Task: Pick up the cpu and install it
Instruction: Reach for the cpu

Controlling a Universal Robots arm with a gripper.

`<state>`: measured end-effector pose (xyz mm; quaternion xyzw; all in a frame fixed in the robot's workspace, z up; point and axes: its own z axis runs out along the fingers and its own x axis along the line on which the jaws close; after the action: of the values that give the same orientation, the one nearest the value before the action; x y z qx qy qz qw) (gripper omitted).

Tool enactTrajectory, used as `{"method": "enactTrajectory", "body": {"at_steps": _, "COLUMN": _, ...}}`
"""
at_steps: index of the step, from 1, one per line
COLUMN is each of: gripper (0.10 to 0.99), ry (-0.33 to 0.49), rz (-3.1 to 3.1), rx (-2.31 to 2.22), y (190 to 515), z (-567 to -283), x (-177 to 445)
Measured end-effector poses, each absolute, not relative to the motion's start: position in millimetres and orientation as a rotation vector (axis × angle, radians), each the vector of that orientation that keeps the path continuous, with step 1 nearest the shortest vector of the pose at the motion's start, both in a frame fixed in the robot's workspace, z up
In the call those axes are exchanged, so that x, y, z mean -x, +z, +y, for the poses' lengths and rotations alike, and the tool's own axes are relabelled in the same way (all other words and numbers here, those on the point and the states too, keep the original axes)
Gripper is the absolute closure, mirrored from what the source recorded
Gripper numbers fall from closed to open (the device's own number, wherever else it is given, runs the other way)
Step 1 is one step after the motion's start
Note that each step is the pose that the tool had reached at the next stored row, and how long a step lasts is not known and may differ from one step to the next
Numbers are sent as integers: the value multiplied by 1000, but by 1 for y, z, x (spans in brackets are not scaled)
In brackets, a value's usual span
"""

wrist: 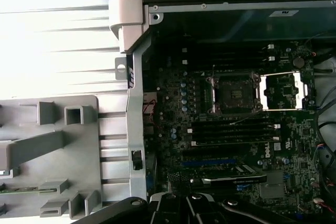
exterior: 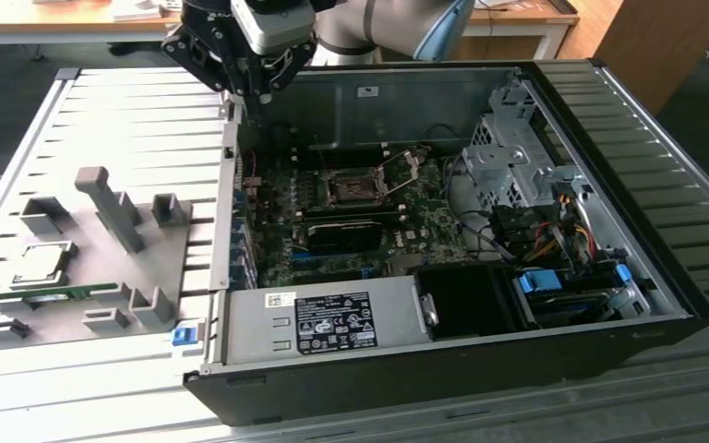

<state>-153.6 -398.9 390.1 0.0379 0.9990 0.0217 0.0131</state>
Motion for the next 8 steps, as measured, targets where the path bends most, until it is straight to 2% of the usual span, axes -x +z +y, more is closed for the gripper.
{"method": "enactTrajectory", "body": {"at_steps": 8, "gripper": 980, "ry": 68, "rz": 3112, "rx": -118, "y": 390, "z": -399, "x": 155}}
